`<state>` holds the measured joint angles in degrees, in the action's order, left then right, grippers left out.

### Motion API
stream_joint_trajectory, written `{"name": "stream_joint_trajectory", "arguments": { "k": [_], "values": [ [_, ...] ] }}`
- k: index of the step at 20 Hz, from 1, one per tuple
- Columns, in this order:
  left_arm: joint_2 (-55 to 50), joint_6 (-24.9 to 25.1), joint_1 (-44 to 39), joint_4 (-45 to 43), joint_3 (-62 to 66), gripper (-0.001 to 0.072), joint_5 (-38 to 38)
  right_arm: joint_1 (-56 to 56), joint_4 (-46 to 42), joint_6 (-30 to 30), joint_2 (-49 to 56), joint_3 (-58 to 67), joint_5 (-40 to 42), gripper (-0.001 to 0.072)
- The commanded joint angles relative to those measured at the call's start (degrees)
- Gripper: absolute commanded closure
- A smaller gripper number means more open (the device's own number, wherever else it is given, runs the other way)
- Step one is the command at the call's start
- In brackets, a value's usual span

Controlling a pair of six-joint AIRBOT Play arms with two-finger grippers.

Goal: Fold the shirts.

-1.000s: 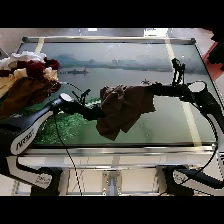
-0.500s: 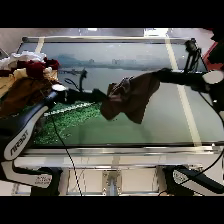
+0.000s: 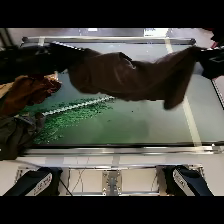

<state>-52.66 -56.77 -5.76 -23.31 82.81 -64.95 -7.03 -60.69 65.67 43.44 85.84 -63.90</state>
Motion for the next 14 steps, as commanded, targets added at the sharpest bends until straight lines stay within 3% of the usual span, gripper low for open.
{"name": "stream_joint_trajectory", "arguments": {
  "k": [1,4,7,10,14],
  "values": [
    [8.5,-17.4,-2.4,-29.3,1.4,0.0702,8.5,-0.1,-0.6,0.5,-2.9,1.7,2.6,0.0680],
    [3.1,-29.9,-4.9,-49.0,1.0,0.0702,-1.0,0.2,4.8,0.5,3.5,0.4,1.6,0.0679],
    [-7.2,-32.1,-7.4,-55.8,-3.0,0.0701,-3.2,3.2,6.4,0.5,15.1,-5.3,3.5,0.0679],
    [-20.9,-33.1,-7.4,-57.3,-5.4,0.0701,5.9,6.3,5.7,0.5,29.2,-10.3,11.2,0.0679],
    [-34.8,-45.3,-7.4,-61.2,-4.0,0.0701,24.2,10.8,10.6,0.5,43.8,-10.9,30.7,0.0679]
  ]
}}
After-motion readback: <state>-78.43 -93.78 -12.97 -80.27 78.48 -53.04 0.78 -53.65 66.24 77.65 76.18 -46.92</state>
